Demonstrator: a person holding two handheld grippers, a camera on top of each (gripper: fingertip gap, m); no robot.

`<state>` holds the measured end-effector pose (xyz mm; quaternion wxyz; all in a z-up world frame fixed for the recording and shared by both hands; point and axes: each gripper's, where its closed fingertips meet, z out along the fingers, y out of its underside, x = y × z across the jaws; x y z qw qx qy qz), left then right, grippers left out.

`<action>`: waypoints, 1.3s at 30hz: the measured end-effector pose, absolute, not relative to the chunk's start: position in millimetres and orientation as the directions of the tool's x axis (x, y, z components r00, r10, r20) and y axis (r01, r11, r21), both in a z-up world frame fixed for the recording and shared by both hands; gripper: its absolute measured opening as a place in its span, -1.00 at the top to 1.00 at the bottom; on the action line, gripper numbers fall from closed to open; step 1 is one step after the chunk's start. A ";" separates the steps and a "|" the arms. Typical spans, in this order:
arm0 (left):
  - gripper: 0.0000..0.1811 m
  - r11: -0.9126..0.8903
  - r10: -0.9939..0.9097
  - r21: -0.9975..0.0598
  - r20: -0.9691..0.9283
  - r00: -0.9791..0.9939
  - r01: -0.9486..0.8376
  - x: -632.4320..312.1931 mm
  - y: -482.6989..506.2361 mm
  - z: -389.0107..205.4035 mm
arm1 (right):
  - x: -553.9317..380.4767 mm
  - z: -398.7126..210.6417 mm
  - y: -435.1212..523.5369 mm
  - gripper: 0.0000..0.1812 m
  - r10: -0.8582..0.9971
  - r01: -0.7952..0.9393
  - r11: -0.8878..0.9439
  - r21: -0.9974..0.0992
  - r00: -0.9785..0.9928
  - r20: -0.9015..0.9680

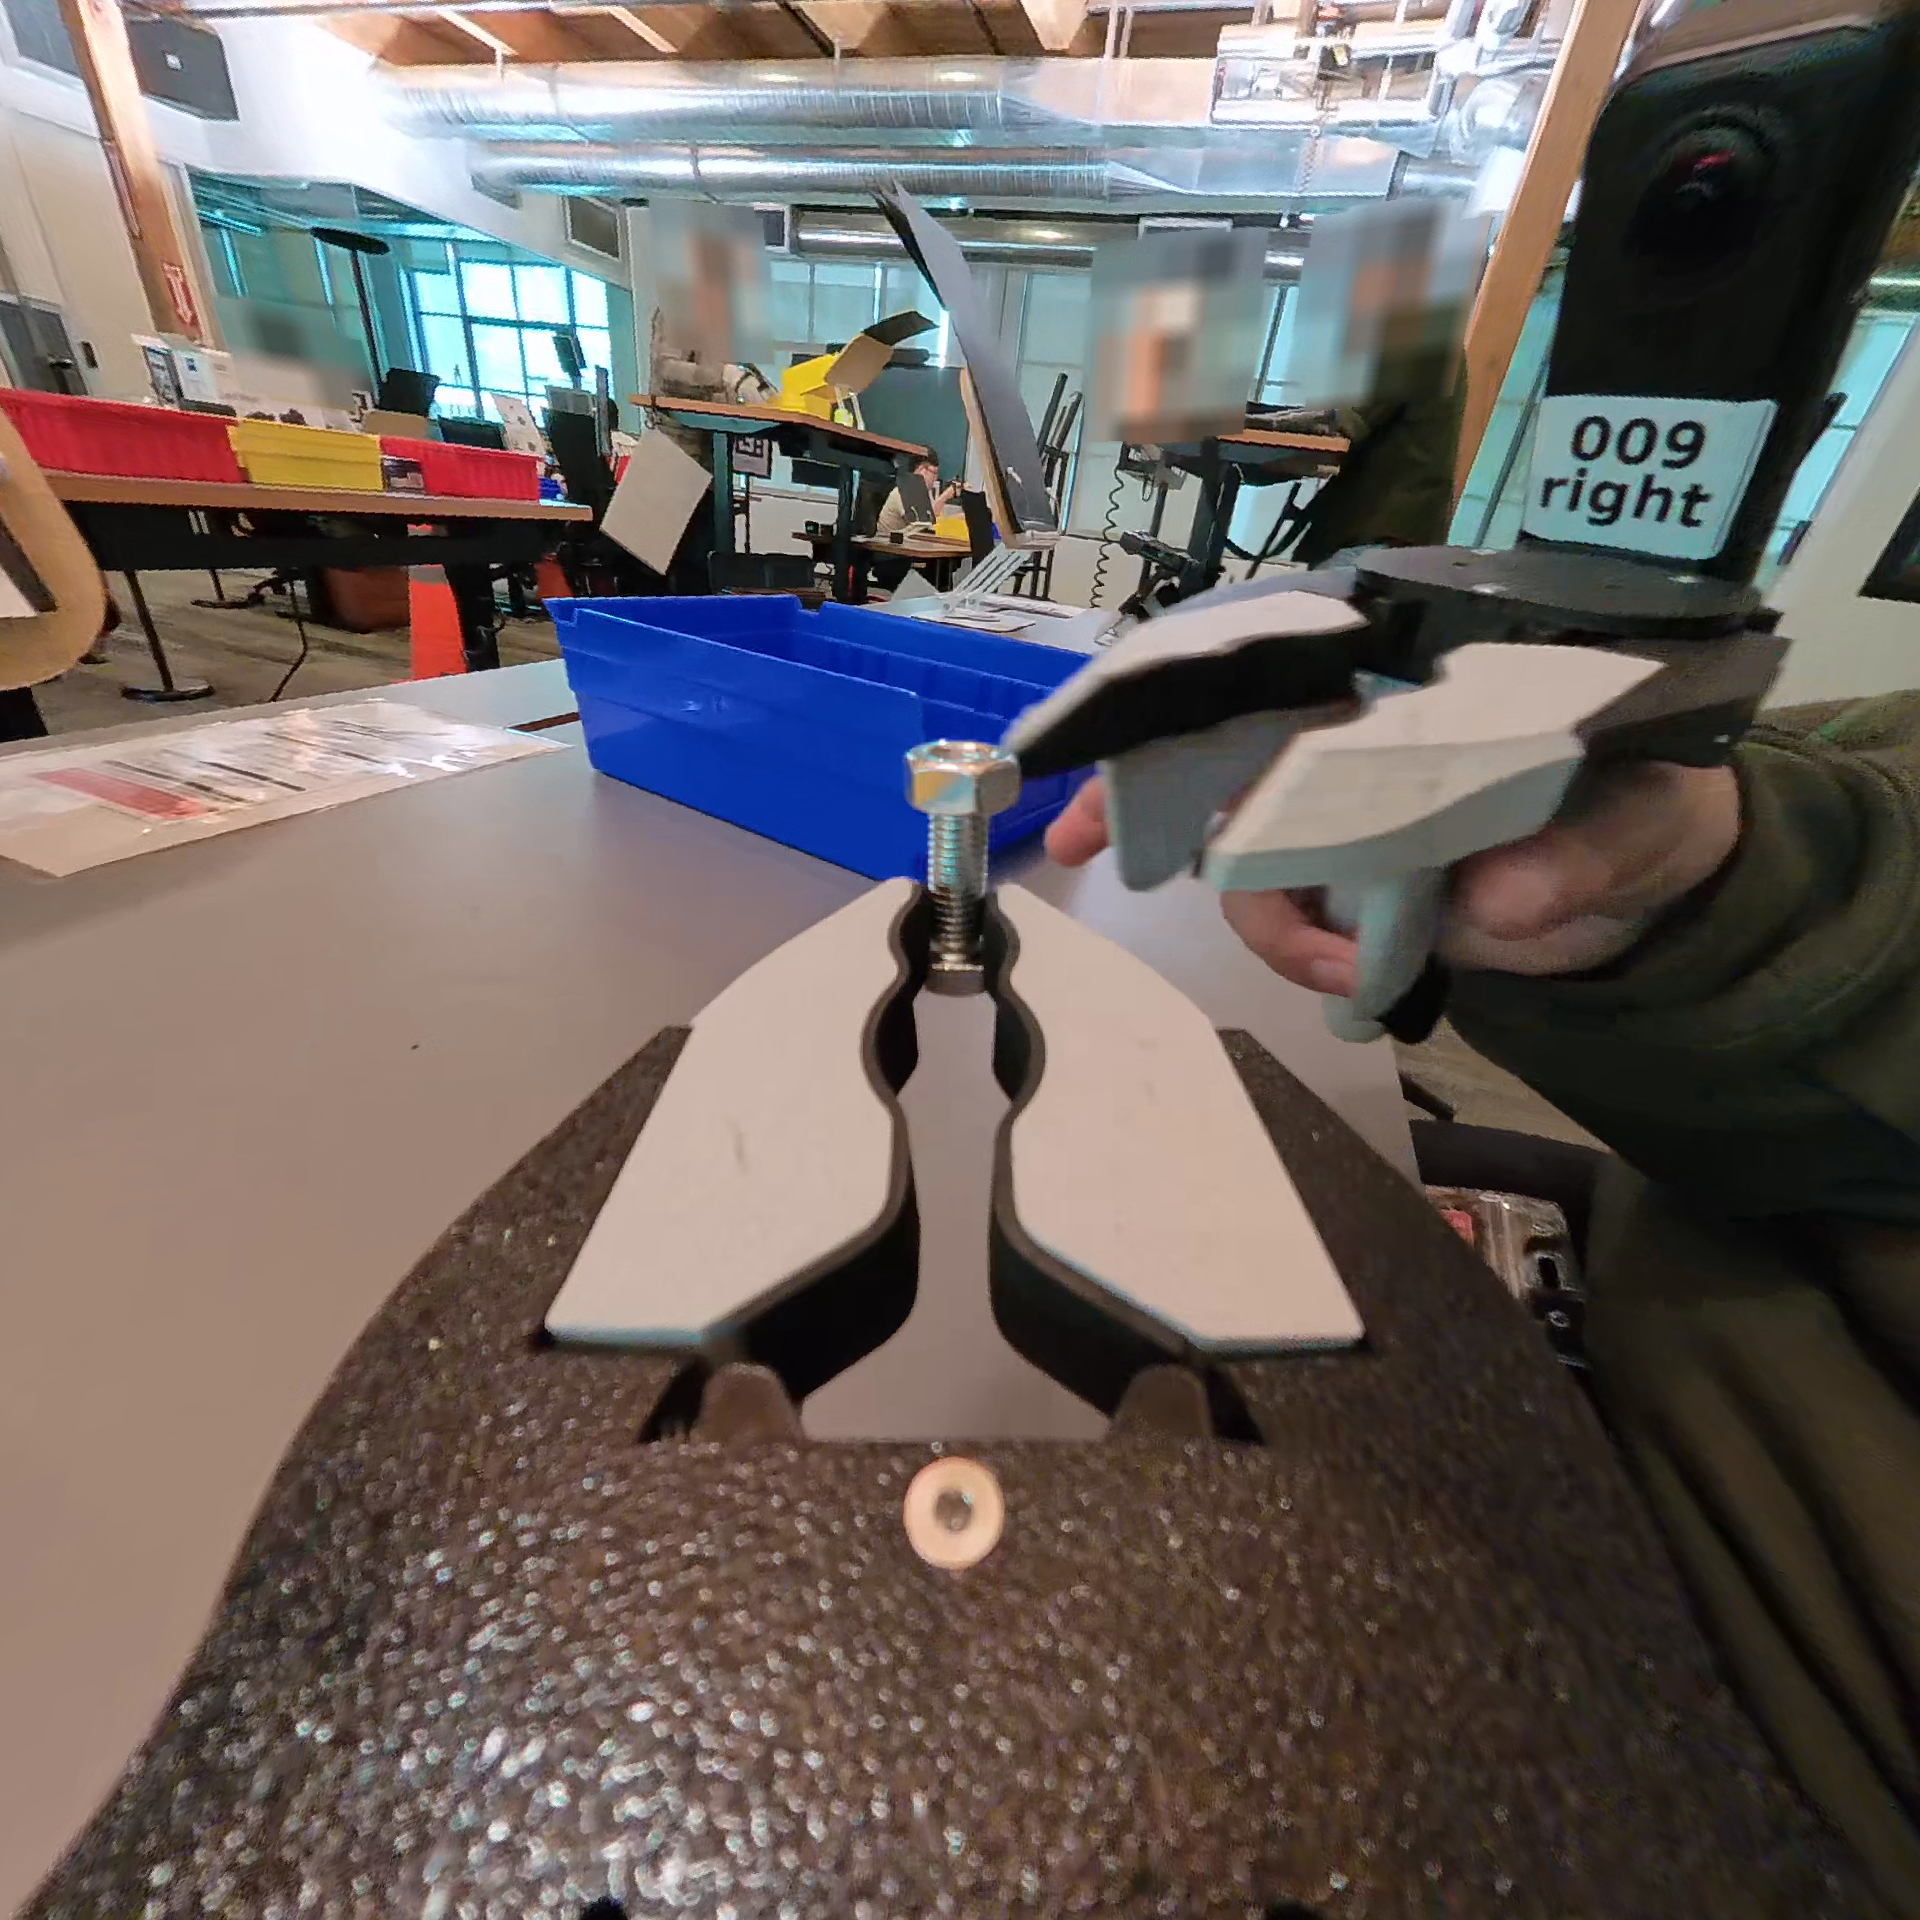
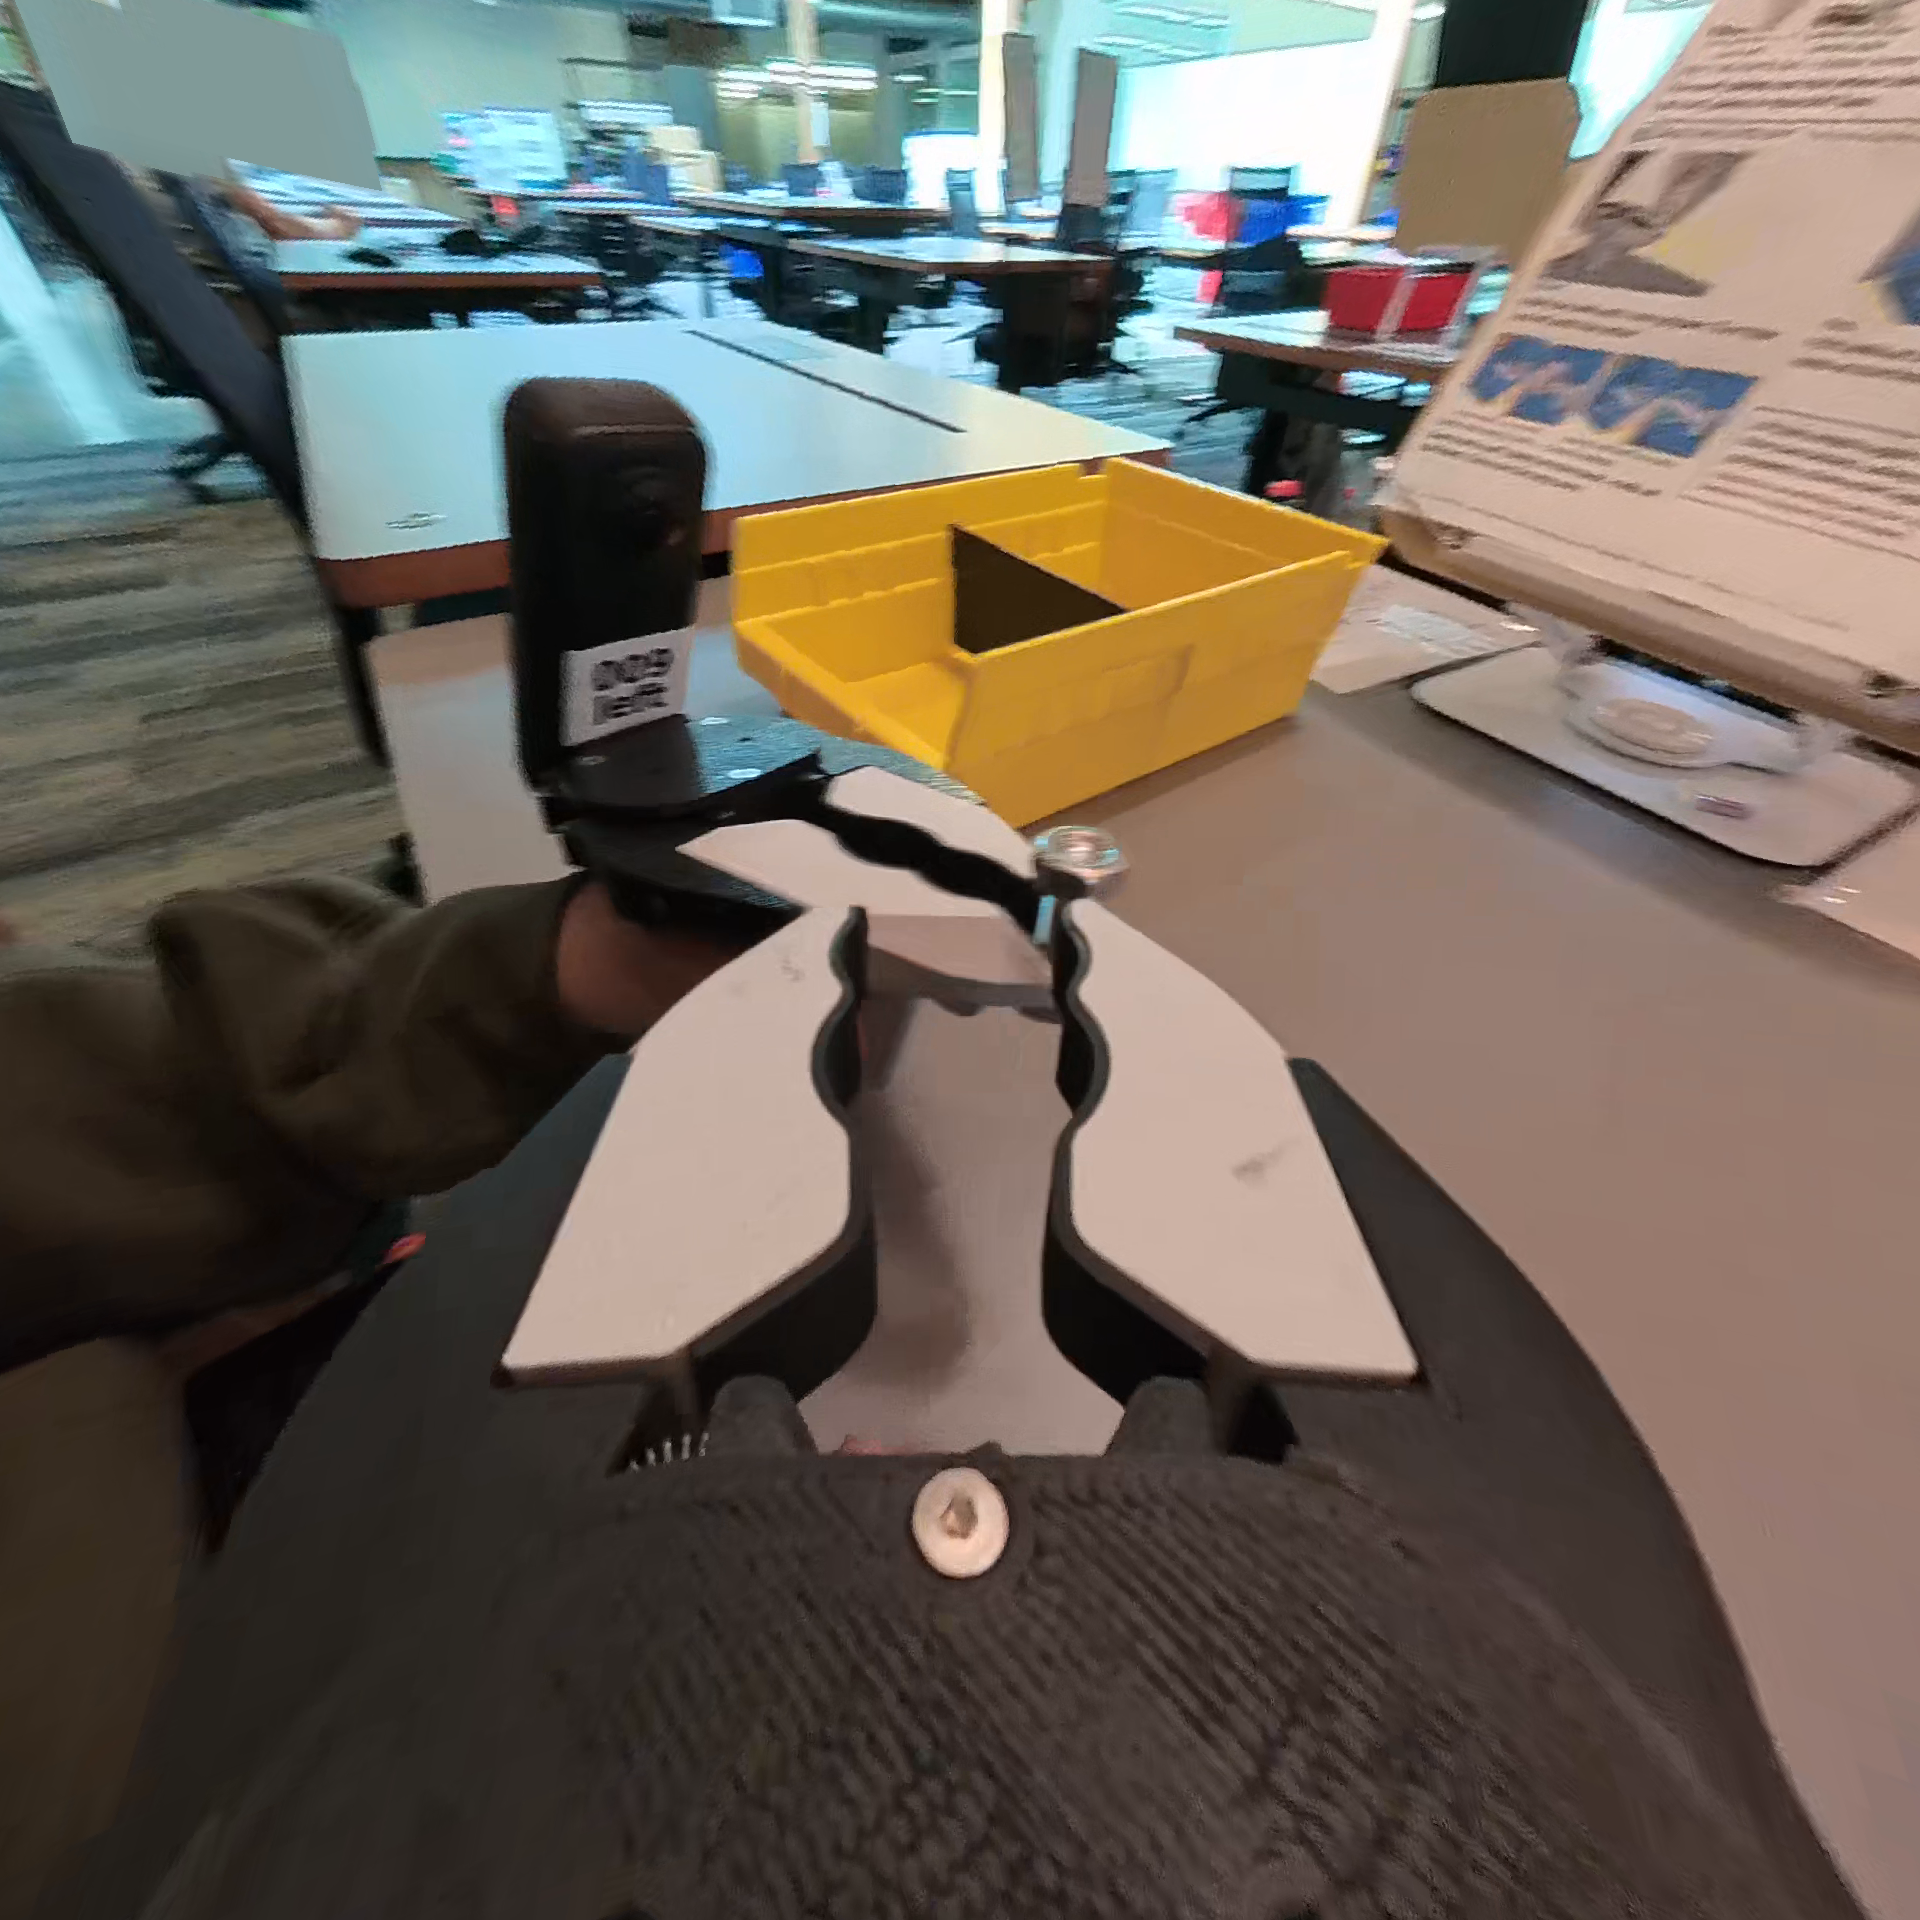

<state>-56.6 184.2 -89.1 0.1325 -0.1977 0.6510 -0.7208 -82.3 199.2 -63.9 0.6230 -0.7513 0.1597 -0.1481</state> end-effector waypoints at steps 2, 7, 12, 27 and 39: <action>0.90 -0.113 -0.426 -0.991 0.108 -0.898 -0.065 -60.1 179.8 -89.2 | -68.9 -65.9 193.7 0.51 -0.508 -0.067 -0.158 -0.985 0.861 0.023; 0.90 -0.116 -0.432 -0.991 0.110 -0.895 -0.066 -59.5 179.1 -89.0 | -73.9 -62.5 200.7 0.54 -0.473 -0.096 -0.069 -0.993 0.880 -0.052; 0.90 -0.128 -0.465 -0.988 0.134 -0.875 -0.083 -53.4 186.9 -89.6 | -88.1 -59.5 204.5 0.79 -0.374 -0.111 -0.073 -0.991 0.924 -0.076; 0.90 -0.094 -0.482 -0.991 0.128 -0.867 -0.094 -52.2 183.0 -93.7 | -90.2 -62.5 203.0 0.96 -0.326 -0.138 -0.067 -0.988 0.939 -0.109; 0.90 -0.077 -0.451 -0.994 0.101 -0.887 -0.074 -58.3 176.4 -93.5 | -70.5 -68.7 200.2 0.55 -0.471 -0.116 -0.093 -0.989 0.880 -0.059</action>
